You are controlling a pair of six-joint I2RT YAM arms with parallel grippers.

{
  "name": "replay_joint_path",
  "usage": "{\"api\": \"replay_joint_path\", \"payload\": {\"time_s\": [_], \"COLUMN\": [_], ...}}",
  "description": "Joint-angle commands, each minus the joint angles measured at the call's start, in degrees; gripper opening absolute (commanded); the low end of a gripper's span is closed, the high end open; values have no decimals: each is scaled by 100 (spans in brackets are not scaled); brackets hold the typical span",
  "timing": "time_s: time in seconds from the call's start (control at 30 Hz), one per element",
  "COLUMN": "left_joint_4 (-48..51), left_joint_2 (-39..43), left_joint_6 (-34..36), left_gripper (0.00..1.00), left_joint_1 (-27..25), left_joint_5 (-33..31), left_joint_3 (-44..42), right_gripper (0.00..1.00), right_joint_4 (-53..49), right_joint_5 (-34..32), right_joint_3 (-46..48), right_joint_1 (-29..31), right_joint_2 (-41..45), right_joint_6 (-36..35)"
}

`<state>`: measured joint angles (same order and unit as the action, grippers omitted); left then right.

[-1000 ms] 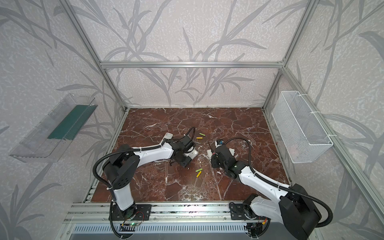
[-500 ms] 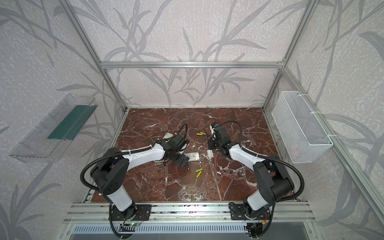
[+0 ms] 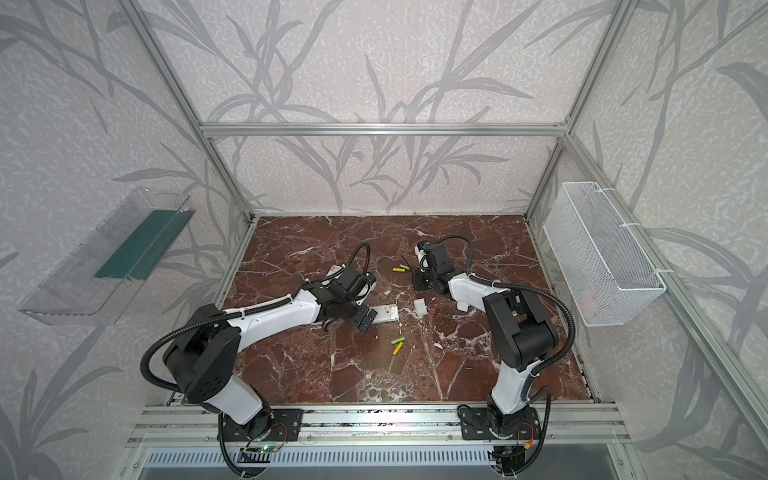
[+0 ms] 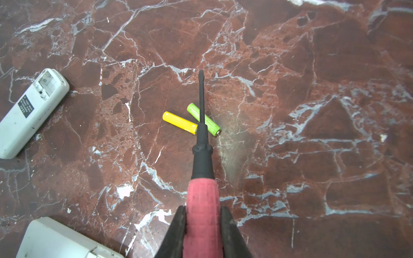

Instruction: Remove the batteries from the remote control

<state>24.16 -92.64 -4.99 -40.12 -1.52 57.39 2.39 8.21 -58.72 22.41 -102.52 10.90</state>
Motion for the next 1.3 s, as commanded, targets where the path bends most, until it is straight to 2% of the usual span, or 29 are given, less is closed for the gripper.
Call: {"api": "replay_joint_path", "payload": {"time_s": [0.0,0.23,0.47,0.83,1.03,1.27], "left_joint_4": [-127,-306,-427,-527,-882,-834], "left_joint_2": [343,809,1132,1476,1702,1784], "left_joint_6": [-93,-150,-193,-173,-166,-125], "left_gripper": [99,99,99,99,99,99], "left_joint_1": [8,327,683,911,986,1203], "left_joint_5": [-297,-468,-560,-732,-794,-848], "left_joint_3": [-126,-305,-391,-553,-814,-834], "right_gripper": [0,0,0,9,22,47], "right_joint_4": [138,-58,-11,-594,-957,-974], "right_joint_5": [-30,-504,-669,-654,-709,-646], "right_joint_3": [121,875,1626,1497,1338,1319], "right_joint_1": [-126,-308,-308,-310,-312,-316], "right_joint_2": [214,848,1162,986,852,855], "right_joint_6": [57,215,487,707,732,696]}}
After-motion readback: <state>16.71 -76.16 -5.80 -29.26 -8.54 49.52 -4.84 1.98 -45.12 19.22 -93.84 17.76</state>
